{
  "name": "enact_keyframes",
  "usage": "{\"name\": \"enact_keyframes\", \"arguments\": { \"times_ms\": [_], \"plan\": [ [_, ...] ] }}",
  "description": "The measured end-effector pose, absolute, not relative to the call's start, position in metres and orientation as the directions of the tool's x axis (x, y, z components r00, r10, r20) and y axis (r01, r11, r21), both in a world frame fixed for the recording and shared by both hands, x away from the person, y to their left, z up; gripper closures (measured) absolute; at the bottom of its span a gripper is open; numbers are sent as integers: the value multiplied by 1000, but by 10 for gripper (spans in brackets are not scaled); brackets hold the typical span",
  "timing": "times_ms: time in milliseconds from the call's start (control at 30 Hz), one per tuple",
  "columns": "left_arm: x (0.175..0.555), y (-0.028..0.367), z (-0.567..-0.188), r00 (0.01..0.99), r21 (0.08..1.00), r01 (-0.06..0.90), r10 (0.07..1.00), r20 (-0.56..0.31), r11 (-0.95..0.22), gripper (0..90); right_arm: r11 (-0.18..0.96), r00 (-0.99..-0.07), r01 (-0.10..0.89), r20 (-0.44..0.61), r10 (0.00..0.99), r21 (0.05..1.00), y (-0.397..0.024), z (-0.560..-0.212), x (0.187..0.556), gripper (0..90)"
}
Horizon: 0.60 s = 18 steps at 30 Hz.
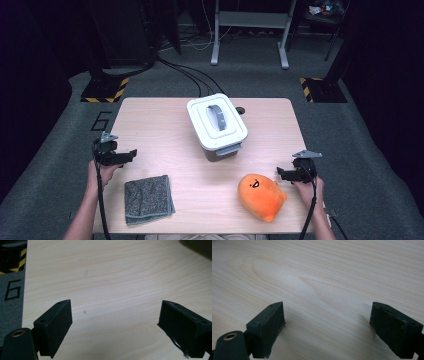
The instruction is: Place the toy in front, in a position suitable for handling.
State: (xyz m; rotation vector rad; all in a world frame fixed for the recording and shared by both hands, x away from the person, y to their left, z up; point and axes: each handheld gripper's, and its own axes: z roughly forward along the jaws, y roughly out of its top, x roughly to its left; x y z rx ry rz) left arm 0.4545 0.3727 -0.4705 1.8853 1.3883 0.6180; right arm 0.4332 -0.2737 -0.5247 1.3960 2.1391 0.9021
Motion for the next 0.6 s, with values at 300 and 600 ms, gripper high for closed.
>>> {"name": "enact_keyframes", "arguments": {
  "times_ms": [300, 600],
  "plan": [
    [480, 330, -443, 323, 762, 632, 942, -94, -141, 114, 257, -375, 642, 3, 927, 723, -274, -528, 433, 26],
    [498, 288, -420, 373, 779, 599, 925, -70, -182, 114, 256, -365, 649, -2, 931, 716, -274, -529, 434, 0]
  ]
}}
